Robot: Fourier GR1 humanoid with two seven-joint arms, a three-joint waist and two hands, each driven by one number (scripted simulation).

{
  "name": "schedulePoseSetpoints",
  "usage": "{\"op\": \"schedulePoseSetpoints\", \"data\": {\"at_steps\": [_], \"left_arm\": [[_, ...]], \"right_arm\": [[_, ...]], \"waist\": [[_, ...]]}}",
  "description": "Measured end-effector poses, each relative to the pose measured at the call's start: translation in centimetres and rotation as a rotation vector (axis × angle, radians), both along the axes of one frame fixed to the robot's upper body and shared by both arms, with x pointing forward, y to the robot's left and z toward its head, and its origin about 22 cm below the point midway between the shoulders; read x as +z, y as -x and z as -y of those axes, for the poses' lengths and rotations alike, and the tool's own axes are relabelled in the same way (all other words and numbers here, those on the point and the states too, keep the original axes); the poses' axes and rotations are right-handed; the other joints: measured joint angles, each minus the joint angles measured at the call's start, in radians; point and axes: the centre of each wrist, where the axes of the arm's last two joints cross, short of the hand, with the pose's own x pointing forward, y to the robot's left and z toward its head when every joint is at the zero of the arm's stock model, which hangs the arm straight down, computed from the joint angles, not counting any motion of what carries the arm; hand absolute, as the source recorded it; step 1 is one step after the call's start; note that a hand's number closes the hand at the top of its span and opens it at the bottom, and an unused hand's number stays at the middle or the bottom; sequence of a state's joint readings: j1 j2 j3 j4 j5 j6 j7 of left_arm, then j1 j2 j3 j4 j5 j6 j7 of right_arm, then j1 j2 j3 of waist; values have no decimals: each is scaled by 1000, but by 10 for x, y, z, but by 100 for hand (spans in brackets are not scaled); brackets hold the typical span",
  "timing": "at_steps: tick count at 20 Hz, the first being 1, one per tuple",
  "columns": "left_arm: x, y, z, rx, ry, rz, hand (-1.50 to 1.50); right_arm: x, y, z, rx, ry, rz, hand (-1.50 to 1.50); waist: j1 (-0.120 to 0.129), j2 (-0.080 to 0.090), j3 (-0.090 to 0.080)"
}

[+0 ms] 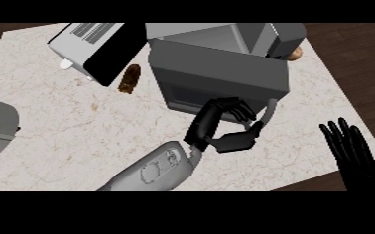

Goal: Pick up the milk, place it into the microwave and close the microwave

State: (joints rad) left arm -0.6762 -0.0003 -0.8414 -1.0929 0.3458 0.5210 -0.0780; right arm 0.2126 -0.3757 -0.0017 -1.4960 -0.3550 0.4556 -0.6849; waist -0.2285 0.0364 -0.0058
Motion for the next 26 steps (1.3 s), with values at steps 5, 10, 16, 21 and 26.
{"op": "schedulePoseSetpoints", "data": {"at_steps": [5,10,16,21,26], "left_arm": [[9,-22,-3,102,43,12,150],[20,-41,-6,162,108,12,150],[27,-58,-9,214,155,24,150],[24,-58,-11,241,189,36,150],[22,-59,-12,258,214,54,150]], "right_arm": [[14,-1,-2,59,-9,3,-150],[28,-3,-6,116,-21,13,-150],[40,-4,-6,150,-38,25,-150],[49,-3,-6,175,-53,33,-150],[57,-2,-4,197,-63,37,-150]], "waist": [[-33,12,-1],[-64,26,-1],[-96,34,0],[-110,33,1],[-118,34,3]]}}
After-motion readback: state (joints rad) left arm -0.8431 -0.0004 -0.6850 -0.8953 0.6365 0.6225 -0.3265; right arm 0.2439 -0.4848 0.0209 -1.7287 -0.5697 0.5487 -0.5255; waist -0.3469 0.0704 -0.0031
